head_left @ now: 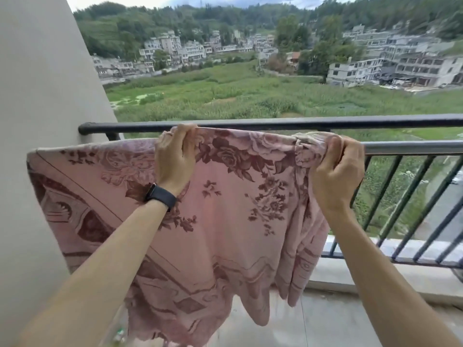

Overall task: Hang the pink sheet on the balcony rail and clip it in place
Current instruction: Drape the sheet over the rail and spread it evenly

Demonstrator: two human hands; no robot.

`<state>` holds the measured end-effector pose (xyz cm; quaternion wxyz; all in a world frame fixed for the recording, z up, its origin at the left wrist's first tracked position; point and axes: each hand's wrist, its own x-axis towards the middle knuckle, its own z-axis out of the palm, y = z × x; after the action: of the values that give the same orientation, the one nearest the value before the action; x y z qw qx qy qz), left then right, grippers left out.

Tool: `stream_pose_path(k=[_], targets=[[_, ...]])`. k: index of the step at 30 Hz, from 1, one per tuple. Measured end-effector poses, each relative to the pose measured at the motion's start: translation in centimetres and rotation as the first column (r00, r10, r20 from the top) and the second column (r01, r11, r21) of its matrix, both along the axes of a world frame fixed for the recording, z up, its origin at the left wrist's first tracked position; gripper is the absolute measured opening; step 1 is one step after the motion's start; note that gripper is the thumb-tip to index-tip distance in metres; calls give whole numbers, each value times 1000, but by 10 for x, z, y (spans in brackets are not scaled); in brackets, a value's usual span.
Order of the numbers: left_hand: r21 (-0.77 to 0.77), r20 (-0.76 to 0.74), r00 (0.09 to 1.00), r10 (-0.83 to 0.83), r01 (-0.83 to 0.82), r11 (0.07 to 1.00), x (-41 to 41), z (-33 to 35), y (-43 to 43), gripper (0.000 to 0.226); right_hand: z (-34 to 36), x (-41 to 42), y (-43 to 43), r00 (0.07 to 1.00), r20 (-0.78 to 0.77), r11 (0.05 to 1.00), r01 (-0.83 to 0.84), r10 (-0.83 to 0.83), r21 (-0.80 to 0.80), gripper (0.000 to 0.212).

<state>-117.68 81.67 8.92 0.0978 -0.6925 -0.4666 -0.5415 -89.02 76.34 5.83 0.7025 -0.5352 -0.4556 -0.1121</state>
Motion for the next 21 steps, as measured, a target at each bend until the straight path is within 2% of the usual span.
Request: stream_pose_path(k=[2,4,6,8,9,12,15,17,19,21], targets=[[-17,-110,992,60,-63,998,-5,-32,0,31,-33,-2,-5,997,64,998,-34,37,-46,23],[-51,-345,931,121,-147,988,-12,-57,0,47,-64,-5,-3,979,189,990,-56,80,-130,25],[-72,-431,889,156,-206,976,-16,-71,1,62,-73,-3,-3,977,198,982,-37,74,-184,30],[-89,-402,898,179,-233,968,-23,-75,-5,64,-69,-17,-12,977,212,987,2,33,-163,37],[-95,-389,904,176,-230,969,-26,-75,-10,63,-65,-29,-20,964,265,991,26,10,-132,43],[-105,-348,924,161,-209,972,-48,-79,-25,59,-65,-82,-43,855,519,1000,12,4,-26,45],[-106,-272,934,230,-267,958,-99,-88,-39,58,-83,-150,-46,752,621,969,-242,220,-51,34],[-173,-177,938,298,-328,929,-142,-99,-49,56,-90,-202,-40,623,672,898,-414,400,-150,32],[-300,-89,923,374,-383,874,-188,-116,-58,54,-89,-253,-31,500,710,839,-489,495,-241,30],[-415,-53,910,411,-394,820,-238,-135,-69,51,-86,-308,-22,427,730,814,-495,533,-304,29]])
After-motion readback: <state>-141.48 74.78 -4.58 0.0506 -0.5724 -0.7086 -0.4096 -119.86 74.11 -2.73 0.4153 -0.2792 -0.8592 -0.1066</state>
